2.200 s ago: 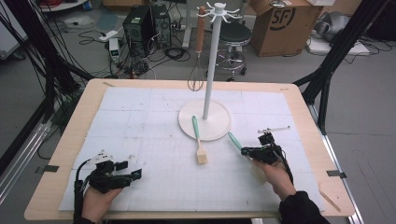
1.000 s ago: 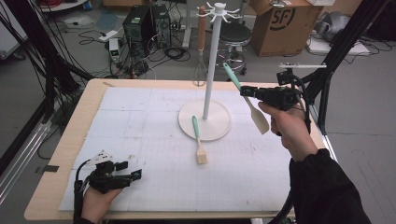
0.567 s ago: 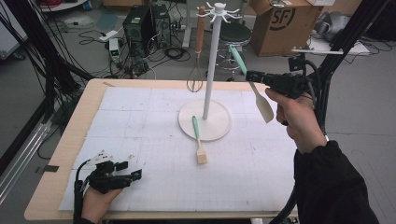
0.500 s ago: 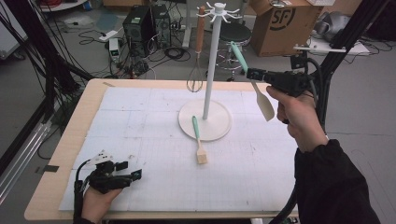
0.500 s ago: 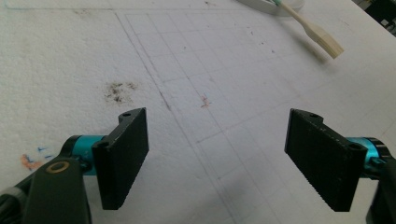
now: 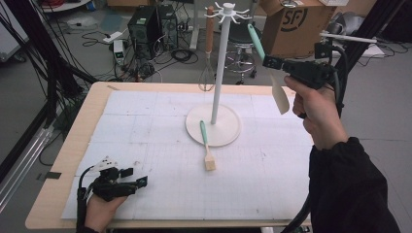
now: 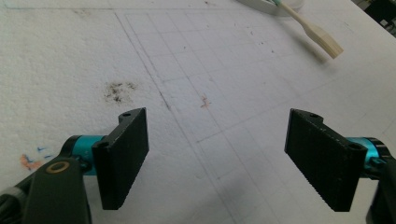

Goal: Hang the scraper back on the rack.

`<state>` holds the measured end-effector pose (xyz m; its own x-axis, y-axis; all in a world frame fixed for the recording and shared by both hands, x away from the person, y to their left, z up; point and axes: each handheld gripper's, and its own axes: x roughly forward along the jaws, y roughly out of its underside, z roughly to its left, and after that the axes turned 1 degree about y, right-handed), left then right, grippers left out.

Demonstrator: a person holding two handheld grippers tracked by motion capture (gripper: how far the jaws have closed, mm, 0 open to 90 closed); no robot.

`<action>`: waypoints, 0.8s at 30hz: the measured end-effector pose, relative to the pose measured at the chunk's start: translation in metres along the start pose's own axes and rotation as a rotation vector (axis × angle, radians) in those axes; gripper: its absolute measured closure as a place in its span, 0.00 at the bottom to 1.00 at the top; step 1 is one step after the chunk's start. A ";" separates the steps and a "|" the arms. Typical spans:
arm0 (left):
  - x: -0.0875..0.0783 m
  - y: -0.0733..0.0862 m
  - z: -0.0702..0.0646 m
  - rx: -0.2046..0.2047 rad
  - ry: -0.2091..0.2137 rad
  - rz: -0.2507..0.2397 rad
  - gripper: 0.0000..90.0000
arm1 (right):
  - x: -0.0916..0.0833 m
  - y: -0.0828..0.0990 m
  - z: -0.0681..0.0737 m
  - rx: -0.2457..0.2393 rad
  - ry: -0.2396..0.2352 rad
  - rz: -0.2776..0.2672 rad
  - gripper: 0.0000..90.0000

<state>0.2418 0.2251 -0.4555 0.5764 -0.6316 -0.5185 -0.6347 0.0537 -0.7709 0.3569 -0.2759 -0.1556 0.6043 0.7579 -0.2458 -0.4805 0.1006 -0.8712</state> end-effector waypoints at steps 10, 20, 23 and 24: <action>0.000 0.000 0.000 0.000 0.006 -0.002 0.25 | 0.008 -0.008 0.012 -0.024 -0.015 -0.003 0.90; 0.000 0.000 0.000 0.003 0.008 0.000 0.25 | 0.017 -0.007 0.016 -0.048 0.009 0.017 0.90; 0.000 0.000 0.000 0.003 0.008 0.001 0.25 | 0.018 -0.008 0.015 -0.050 0.013 0.016 0.90; 0.000 0.000 0.000 0.003 0.008 0.001 0.25 | 0.019 -0.008 0.015 -0.051 0.015 0.019 0.90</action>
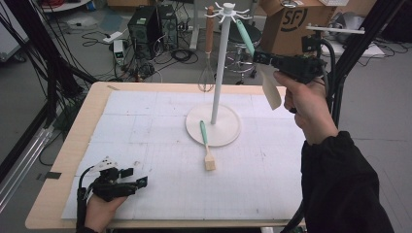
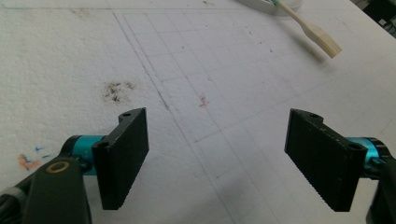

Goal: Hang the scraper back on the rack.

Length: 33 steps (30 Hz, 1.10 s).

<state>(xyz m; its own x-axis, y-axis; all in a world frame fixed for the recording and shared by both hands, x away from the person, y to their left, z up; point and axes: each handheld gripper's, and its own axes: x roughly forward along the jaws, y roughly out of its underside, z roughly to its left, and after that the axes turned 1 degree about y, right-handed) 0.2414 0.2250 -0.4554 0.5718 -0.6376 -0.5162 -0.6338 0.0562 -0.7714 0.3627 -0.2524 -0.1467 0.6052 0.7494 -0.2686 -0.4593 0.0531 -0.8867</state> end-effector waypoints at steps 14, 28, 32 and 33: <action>0.000 0.000 0.000 0.000 -0.002 -0.002 0.25 | 0.020 0.001 -0.003 -0.007 0.022 0.024 0.90; -0.001 0.000 0.000 0.003 0.001 -0.002 0.25 | 0.044 0.006 0.000 -0.015 -0.016 0.056 0.94; -0.001 0.000 0.000 0.000 0.002 -0.003 0.25 | 0.047 0.006 -0.001 -0.015 -0.025 0.060 0.94; -0.001 0.000 0.000 0.000 0.002 -0.003 0.25 | 0.048 0.006 -0.001 -0.010 -0.026 0.058 0.94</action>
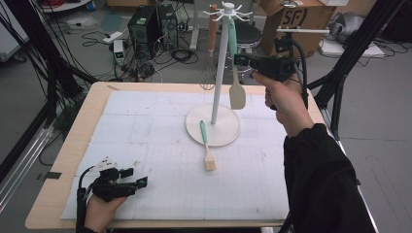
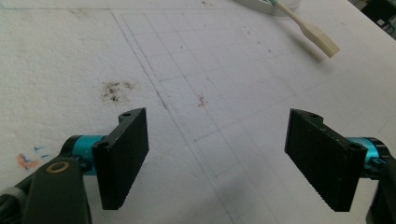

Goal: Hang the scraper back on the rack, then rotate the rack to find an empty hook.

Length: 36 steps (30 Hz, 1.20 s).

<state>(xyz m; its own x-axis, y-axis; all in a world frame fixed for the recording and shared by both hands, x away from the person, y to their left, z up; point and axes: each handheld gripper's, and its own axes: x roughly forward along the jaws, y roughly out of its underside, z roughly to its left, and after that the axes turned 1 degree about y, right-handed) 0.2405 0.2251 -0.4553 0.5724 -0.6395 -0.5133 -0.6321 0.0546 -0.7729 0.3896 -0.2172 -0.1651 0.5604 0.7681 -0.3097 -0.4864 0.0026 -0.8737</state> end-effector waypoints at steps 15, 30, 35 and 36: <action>0.001 -0.001 0.000 0.005 -0.003 0.005 0.25 | -0.014 -0.005 -0.006 0.018 0.085 -0.075 0.67; 0.001 -0.001 0.001 -0.005 0.002 0.003 0.25 | -0.020 -0.025 -0.011 0.016 0.141 -0.102 0.86; 0.000 0.000 0.001 -0.005 0.004 0.001 0.25 | -0.019 -0.040 -0.010 0.012 0.171 -0.092 1.00; 0.000 0.000 0.001 -0.006 0.005 0.002 0.25 | -0.018 -0.044 -0.009 0.012 0.178 -0.089 1.00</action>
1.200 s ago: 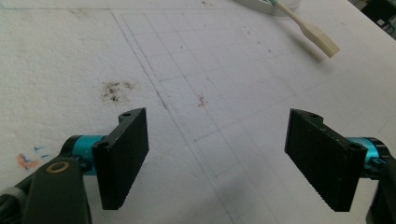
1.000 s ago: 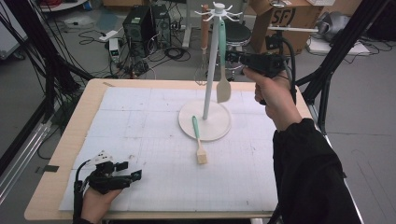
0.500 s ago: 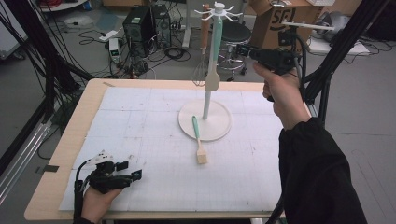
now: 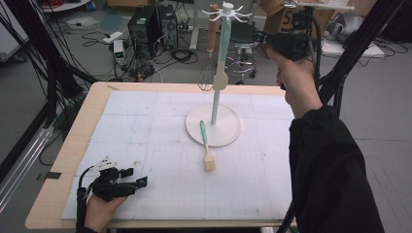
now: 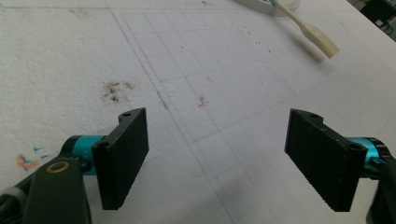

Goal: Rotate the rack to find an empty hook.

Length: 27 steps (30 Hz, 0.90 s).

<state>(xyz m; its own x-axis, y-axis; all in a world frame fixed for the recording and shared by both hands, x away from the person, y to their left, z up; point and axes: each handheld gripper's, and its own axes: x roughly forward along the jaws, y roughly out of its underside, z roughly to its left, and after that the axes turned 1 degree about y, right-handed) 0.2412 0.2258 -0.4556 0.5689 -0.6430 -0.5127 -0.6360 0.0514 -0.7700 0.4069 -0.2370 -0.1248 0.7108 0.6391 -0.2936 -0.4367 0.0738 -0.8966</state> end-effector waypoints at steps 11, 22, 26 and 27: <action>-0.002 0.002 -0.002 0.009 0.003 -0.002 0.25 | 0.017 -0.029 0.014 -0.024 0.024 0.018 1.00; -0.002 0.002 -0.002 0.016 0.004 -0.001 0.25 | 0.026 -0.023 0.028 -0.023 -0.050 0.070 1.00; -0.002 0.002 -0.002 0.017 0.005 0.001 0.25 | 0.029 -0.022 0.031 -0.026 -0.066 0.084 1.00; -0.002 0.002 -0.002 0.017 0.005 0.001 0.25 | 0.030 -0.022 0.032 -0.030 -0.068 0.089 1.00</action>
<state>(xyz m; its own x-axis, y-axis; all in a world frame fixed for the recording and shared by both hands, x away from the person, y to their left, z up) 0.2374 0.2257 -0.4552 0.5659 -0.6464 -0.5117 -0.6273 0.0651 -0.7760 0.4201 -0.1950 -0.1035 0.6303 0.6931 -0.3498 -0.4789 -0.0075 -0.8778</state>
